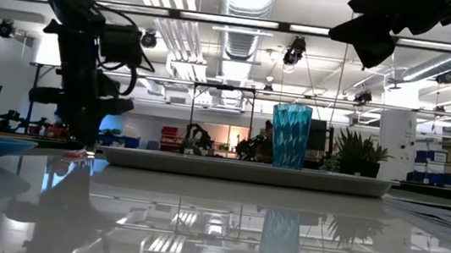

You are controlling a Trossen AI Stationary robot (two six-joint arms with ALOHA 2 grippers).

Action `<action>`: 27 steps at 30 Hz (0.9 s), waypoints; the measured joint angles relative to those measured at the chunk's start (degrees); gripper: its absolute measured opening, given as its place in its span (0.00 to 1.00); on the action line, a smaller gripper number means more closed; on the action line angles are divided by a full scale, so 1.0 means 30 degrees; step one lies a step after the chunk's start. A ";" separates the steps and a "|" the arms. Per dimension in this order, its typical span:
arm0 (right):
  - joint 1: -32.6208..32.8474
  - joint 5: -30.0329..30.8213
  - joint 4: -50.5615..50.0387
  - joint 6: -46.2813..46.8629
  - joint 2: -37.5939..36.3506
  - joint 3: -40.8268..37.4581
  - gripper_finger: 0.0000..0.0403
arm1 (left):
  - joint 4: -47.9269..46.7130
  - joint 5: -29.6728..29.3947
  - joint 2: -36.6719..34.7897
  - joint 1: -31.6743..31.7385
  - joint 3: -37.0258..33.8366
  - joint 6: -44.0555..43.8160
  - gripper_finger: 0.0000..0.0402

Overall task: Pick and place plate/cup/fork/spoon on tray
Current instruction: Put the red fork on the tray to the left side of the yellow spoon

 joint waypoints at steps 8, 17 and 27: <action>0.0000 0.0000 -0.0007 -0.0125 0.0000 0.0000 0.50 | 0.0093 -0.0795 0.0683 0.0042 -0.0418 -0.0984 0.40; 0.0000 0.0007 -0.0007 -0.0125 0.0000 0.0000 0.50 | 0.0349 -0.1073 0.1596 0.0027 -0.0414 -0.0999 0.40; 0.0006 0.0007 -0.0013 -0.0088 0.0000 0.0000 0.50 | 0.1133 -0.1017 0.2304 0.0003 -0.0460 -0.1673 0.07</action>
